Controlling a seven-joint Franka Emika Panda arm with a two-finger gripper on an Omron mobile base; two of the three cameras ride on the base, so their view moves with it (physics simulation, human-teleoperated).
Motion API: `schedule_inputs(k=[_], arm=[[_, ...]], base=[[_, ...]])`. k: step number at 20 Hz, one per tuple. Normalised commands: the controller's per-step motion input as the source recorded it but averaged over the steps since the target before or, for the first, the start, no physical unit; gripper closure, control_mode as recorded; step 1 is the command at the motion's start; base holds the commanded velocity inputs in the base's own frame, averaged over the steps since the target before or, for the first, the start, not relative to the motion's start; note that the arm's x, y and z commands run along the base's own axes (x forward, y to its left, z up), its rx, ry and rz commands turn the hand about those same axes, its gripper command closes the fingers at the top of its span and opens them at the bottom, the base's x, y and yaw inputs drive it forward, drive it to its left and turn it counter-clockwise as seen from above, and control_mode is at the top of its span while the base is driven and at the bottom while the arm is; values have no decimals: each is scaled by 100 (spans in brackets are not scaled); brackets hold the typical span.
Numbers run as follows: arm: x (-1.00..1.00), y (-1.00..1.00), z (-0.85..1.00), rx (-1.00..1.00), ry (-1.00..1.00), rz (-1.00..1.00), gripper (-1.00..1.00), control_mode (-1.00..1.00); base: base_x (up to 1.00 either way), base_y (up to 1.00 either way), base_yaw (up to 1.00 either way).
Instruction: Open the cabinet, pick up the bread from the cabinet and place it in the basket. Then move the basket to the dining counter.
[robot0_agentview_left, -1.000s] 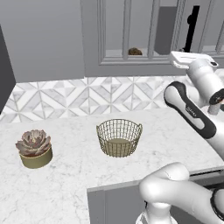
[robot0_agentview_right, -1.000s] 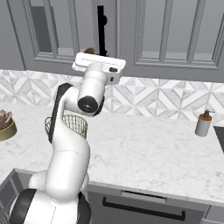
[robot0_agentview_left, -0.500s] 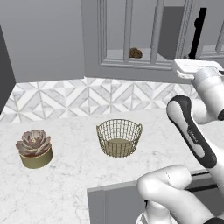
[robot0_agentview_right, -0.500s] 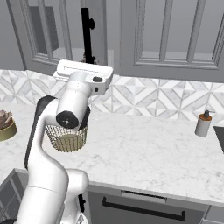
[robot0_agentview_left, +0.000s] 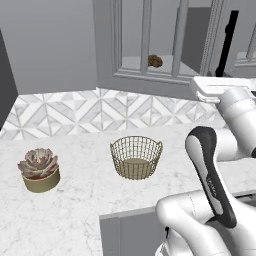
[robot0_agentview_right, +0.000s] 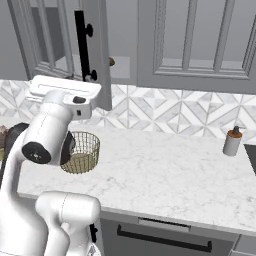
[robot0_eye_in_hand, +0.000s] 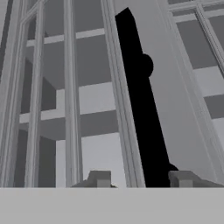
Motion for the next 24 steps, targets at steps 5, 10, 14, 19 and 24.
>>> schedule_inputs(k=[5,10,14,19,24], arm=[[-68,84,13,0,0,8,100,-100],[-71,82,15,-2,0,5,100,-100],[-68,91,9,-5,0,0,100,-100],[-66,66,5,-4,0,0,100,-100],[-51,-89,0,0,0,8,100,-100]], base=[[0,0,0],[0,0,0],[0,0,0],[0,0,0],[0,0,0]])
